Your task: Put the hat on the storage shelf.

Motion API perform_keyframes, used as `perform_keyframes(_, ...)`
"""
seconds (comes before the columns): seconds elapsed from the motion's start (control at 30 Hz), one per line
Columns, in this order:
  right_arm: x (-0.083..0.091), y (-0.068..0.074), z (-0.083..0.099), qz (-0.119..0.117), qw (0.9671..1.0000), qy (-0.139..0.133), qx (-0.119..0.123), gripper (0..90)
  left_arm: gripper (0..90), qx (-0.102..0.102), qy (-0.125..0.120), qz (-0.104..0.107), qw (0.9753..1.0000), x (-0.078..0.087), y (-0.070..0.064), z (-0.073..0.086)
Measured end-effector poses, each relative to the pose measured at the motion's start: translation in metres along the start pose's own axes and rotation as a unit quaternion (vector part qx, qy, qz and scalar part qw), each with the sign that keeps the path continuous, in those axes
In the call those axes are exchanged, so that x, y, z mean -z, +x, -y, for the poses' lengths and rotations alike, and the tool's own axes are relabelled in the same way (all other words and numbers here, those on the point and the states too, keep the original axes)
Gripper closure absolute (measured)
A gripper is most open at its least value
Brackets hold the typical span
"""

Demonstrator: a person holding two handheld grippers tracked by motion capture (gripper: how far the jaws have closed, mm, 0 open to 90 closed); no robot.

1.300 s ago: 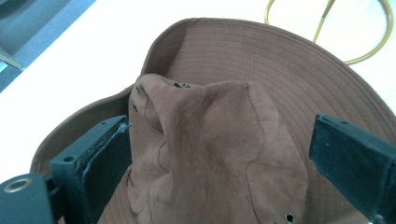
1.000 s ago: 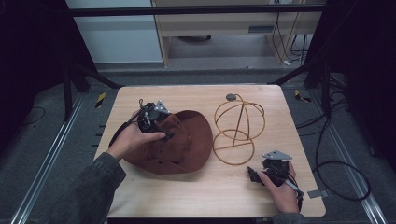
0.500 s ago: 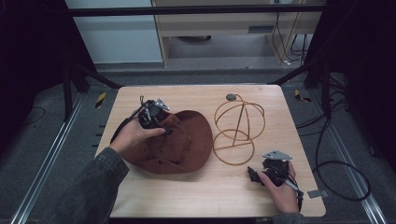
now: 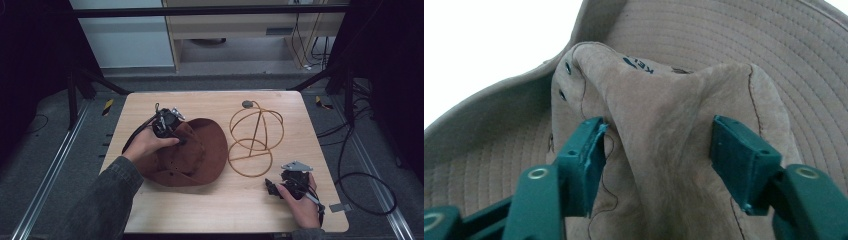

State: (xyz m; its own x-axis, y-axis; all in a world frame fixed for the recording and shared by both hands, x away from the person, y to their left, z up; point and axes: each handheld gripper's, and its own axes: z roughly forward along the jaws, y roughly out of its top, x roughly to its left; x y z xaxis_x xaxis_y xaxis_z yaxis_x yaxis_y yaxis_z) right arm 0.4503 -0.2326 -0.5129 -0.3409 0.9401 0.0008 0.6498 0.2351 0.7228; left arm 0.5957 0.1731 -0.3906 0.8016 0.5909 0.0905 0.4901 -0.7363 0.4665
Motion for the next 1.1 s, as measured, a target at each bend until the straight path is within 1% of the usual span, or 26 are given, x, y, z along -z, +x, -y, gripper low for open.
perform_keyframes(0.33,0.000,0.000,0.000,0.000,1.0000,0.001,-0.001,0.4,49.1,-0.007,0.005,0.007,0.9999,0.000,-0.001,-0.001)
perform_keyframes(0.43,0.000,0.000,0.000,0.000,1.0000,0.000,-0.001,0.4,57.5,-0.012,0.003,0.012,0.9998,0.002,-0.002,-0.001)
perform_keyframes(0.53,0.000,0.000,0.000,0.000,1.0000,0.000,0.000,0.4,67.4,-0.019,0.009,0.015,0.9997,0.002,-0.001,0.000)
perform_keyframes(0.67,0.000,0.000,0.000,0.000,1.0000,0.000,0.000,0.4,80.2,-0.017,0.021,0.025,0.9993,0.001,0.001,0.001)
perform_keyframes(0.8,0.000,0.000,0.000,-0.001,1.0000,0.001,0.000,0.4,87.7,-0.013,0.026,0.032,0.9991,0.001,0.001,0.001)
perform_keyframes(0.93,0.000,0.000,0.000,-0.001,1.0000,0.000,0.000,0.4,88.5,-0.013,0.022,0.036,0.9990,0.006,0.001,0.002)
perform_keyframes(1.1,0.000,0.000,0.000,-0.001,1.0000,0.000,0.001,0.4,88.6,-0.015,0.014,0.029,0.9994,0.014,0.001,0.004)
